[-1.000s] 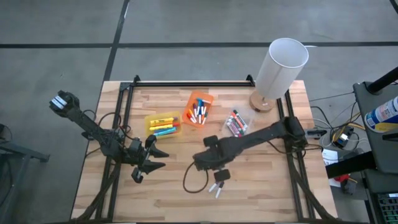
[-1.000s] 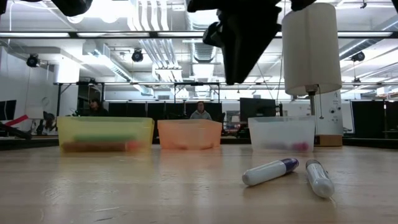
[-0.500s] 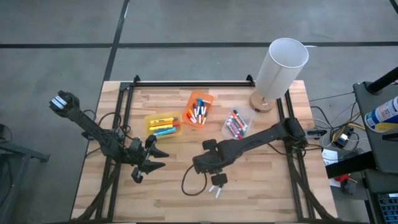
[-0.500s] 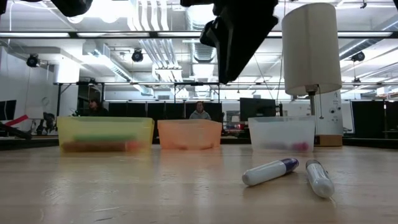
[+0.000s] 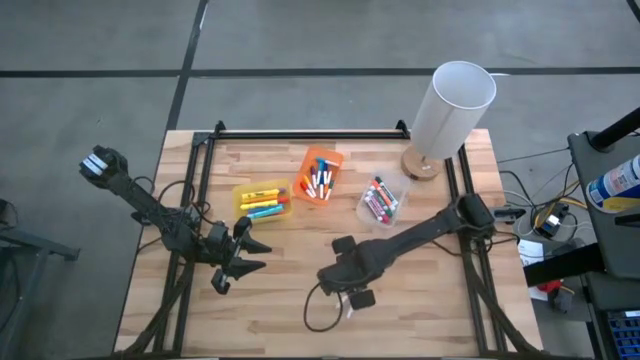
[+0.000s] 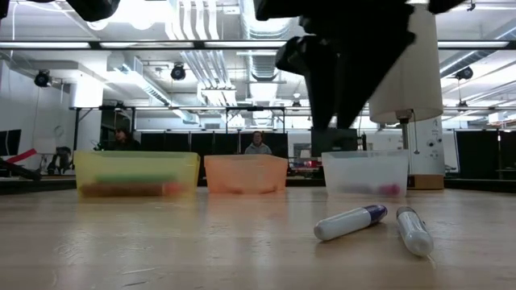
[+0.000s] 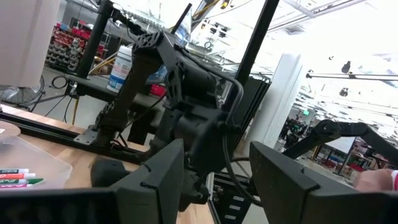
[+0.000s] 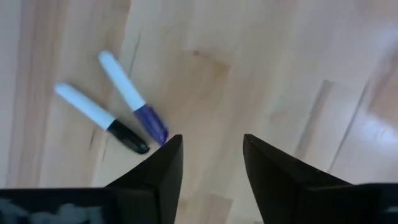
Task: Pick & Place Markers
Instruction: Put the violet pen into the orange bin
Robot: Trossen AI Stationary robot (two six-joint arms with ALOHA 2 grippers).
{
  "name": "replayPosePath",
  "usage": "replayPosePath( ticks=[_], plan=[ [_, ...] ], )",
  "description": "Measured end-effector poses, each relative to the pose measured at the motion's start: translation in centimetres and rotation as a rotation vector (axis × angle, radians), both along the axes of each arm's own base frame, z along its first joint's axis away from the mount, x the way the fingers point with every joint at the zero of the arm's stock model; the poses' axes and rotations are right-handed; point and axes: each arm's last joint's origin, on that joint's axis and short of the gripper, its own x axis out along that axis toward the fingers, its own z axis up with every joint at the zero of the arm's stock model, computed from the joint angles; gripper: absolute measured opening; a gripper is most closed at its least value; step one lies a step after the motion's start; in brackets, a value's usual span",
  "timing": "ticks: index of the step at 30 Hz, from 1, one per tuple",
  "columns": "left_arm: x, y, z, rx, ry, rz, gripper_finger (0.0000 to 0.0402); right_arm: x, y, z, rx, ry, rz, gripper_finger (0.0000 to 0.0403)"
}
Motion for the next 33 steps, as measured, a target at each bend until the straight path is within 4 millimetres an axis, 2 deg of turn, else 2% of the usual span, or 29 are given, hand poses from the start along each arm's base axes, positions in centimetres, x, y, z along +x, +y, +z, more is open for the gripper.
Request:
replayPosePath(
  ticks=[5, 8, 17, 23, 33],
  plan=[
    [0.0, 0.0, 0.0, -0.001, 0.0, 0.0, 0.0179, -0.7, 0.7, -1.2, -0.006, 0.025, 0.012, 0.0193],
    [0.0, 0.0, 0.0, -0.001, 0.0, 0.0, 0.0179, -1.2, 1.1, -1.9, -0.017, 0.037, 0.048, 0.0199],
    [0.0, 0.0, 0.0, -0.001, 0.0, 0.0, 0.0179, -1.3, 3.2, -4.0, 0.052, -0.081, 0.142, 0.0178],
    [0.0, 0.0, 0.0, -0.001, 0.0, 0.0, 0.0179, -1.1, 3.3, -4.8, 0.078, -0.127, 0.144, 0.0168],
    [0.0, 0.0, -0.1, 0.015, 0.008, 0.002, 0.0179, -1.3, 3.4, -7.3, 0.098, -0.073, 0.171, 0.0151]
  ],
)
